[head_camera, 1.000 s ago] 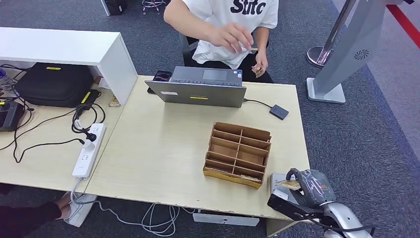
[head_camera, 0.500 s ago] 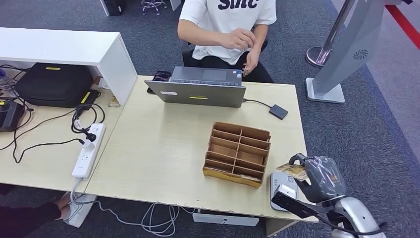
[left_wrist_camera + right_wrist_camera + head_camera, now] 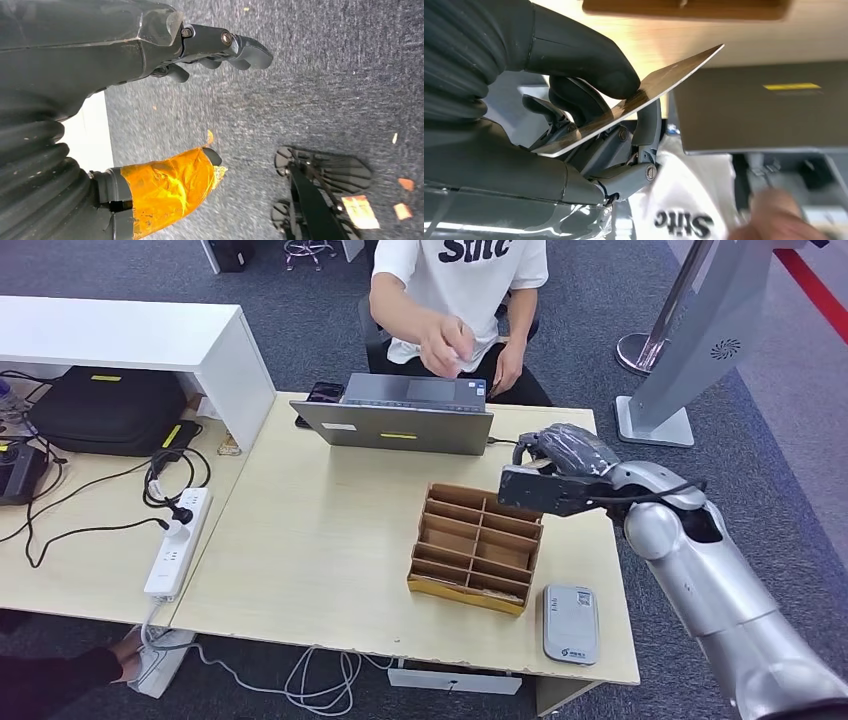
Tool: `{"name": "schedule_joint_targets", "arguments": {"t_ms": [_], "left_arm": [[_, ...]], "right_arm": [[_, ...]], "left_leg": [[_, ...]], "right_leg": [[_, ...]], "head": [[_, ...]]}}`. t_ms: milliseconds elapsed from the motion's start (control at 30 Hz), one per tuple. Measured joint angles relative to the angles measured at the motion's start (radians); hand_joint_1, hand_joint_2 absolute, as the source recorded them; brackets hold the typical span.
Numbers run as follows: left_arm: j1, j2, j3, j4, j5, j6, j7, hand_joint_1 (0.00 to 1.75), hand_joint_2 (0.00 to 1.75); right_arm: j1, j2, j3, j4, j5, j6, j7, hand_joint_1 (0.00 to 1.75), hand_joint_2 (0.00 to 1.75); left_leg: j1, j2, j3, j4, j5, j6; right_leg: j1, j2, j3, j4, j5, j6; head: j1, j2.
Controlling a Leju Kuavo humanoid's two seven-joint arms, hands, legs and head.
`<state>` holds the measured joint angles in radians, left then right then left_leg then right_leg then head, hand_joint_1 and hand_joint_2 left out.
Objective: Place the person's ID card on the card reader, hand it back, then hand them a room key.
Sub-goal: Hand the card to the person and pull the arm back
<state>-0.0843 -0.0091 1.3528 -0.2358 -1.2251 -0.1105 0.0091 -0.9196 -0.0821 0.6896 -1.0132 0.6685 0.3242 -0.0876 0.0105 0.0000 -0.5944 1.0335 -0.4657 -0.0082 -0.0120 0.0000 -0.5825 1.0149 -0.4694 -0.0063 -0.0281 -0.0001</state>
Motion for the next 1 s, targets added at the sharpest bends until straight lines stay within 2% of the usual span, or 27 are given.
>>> {"name": "schedule_joint_targets", "arguments": {"t_ms": [133,233,333,433,567,667,833,1000], "left_arm": [[-0.008,0.009,-0.024,0.0,-0.03,-0.015,0.008,0.0,1.75],[-0.008,0.01,-0.038,0.001,-0.042,-0.019,0.014,0.0,1.75],[-0.008,0.01,-0.049,0.002,-0.048,-0.021,0.016,0.0,1.75],[-0.007,0.01,-0.056,0.002,-0.052,-0.021,0.016,0.0,1.75],[-0.006,0.01,-0.065,0.002,-0.053,-0.021,0.017,0.0,1.75],[-0.006,0.01,-0.066,0.002,-0.054,-0.021,0.019,0.0,1.75],[-0.005,0.009,-0.066,0.002,-0.05,-0.018,0.02,0.0,1.75],[-0.004,0.008,-0.066,0.002,-0.04,-0.01,0.021,0.0,1.75]], "right_arm": [[-0.15,0.143,0.053,0.252,-0.016,-0.024,0.07,1.75,1.75],[-0.214,0.222,0.065,0.381,-0.01,-0.059,0.116,1.75,1.75],[-0.254,0.276,0.074,0.481,-0.006,-0.08,0.137,1.75,1.75],[-0.276,0.307,0.074,0.54,-0.001,-0.099,0.146,1.75,1.75],[-0.285,0.327,0.073,0.579,0.008,-0.123,0.148,0.0,1.75],[-0.285,0.331,0.068,0.591,0.014,-0.149,0.143,0.0,1.75],[-0.274,0.329,0.031,0.58,0.012,-0.245,0.105,0.0,1.75],[-0.215,0.311,-0.023,0.485,0.036,-0.316,0.057,0.0,1.75]], "left_leg": [[0.001,0.002,0.0,0.0,0.001,-0.001],[0.002,-0.001,-0.001,0.0,0.002,-0.003],[0.002,0.0,-0.002,0.0,0.002,-0.003],[0.002,0.0,-0.002,0.0,0.002,-0.003],[0.002,-0.001,-0.002,0.0,0.002,-0.003],[0.002,-0.001,-0.002,0.0,0.002,-0.003],[0.002,-0.001,-0.002,0.0,0.002,-0.003],[0.002,-0.001,-0.002,0.0,0.002,-0.003]], "right_leg": [[0.001,0.002,-0.003,0.0,0.001,-0.002],[0.002,0.0,-0.003,0.001,0.001,-0.003],[0.003,0.0,-0.003,0.001,0.0,-0.003],[0.003,0.0,-0.004,0.0,0.001,-0.003],[0.003,-0.001,-0.003,0.0,0.001,-0.003],[0.002,-0.001,-0.004,0.0,0.001,-0.003],[0.002,-0.001,-0.004,0.0,0.001,-0.003],[0.003,-0.001,-0.004,0.0,0.001,-0.003]], "head": [[-0.001,0.0],[0.0,0.0],[0.0,0.0],[0.0,0.0],[0.0,0.0],[0.0,0.0],[0.0,0.0],[0.0,0.0]]}}
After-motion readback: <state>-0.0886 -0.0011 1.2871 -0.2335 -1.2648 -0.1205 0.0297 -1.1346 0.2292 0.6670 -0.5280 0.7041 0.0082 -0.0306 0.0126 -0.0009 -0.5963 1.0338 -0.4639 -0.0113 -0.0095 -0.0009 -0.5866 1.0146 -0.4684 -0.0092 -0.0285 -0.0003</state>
